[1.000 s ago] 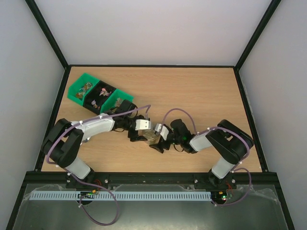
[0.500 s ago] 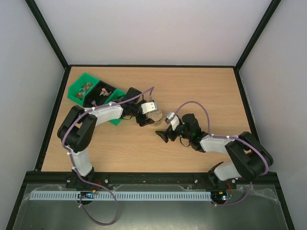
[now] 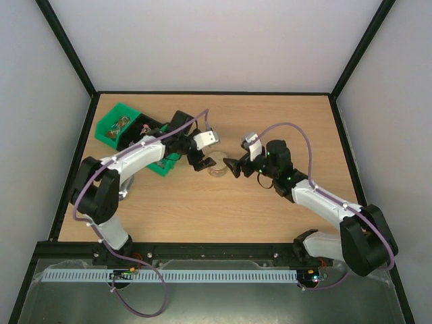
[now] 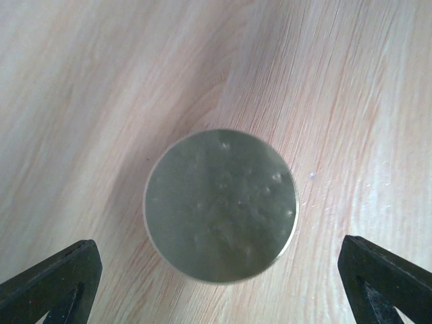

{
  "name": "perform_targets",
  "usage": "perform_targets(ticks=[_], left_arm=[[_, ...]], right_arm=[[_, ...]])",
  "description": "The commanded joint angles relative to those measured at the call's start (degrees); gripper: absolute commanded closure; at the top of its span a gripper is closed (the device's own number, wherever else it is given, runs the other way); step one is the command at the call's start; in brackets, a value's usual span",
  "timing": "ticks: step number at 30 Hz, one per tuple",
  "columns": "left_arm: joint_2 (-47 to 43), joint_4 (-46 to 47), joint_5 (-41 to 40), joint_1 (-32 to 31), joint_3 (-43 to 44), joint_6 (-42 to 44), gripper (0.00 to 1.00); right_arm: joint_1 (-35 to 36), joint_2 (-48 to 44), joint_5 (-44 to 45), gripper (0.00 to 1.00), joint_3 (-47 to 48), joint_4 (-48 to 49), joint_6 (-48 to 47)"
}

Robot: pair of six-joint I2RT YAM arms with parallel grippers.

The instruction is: Pack the candies

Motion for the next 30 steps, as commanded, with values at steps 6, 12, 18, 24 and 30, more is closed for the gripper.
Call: perform_targets(ticks=[6, 12, 18, 24, 30], left_arm=[[-4.3, -11.1, 4.7, 7.3, 14.5, -9.0, 0.01], [0.8, -15.9, 3.2, 14.7, 28.1, -20.4, 0.01], [4.1, -19.5, 1.4, 24.1, 33.5, -23.2, 0.01], [5.1, -20.4, 1.3, 34.3, 32.3, -26.5, 0.01], [5.5, -20.2, -3.7, 41.5, 26.8, -28.1, 0.01]], right_arm=[[-2.3, 2.2, 0.0, 0.01, 18.4, -14.1, 5.3], [-10.8, 9.7, -3.8, 0.01, 32.2, -20.5, 9.8], [-21.7, 15.7, -7.8, 0.01, 40.3, -24.7, 14.1], [-30.8, 19.4, -10.1, 0.01, 41.6, -30.8, 13.9], [-36.4, 19.9, -10.0, 0.01, 37.2, -33.9, 10.1]])
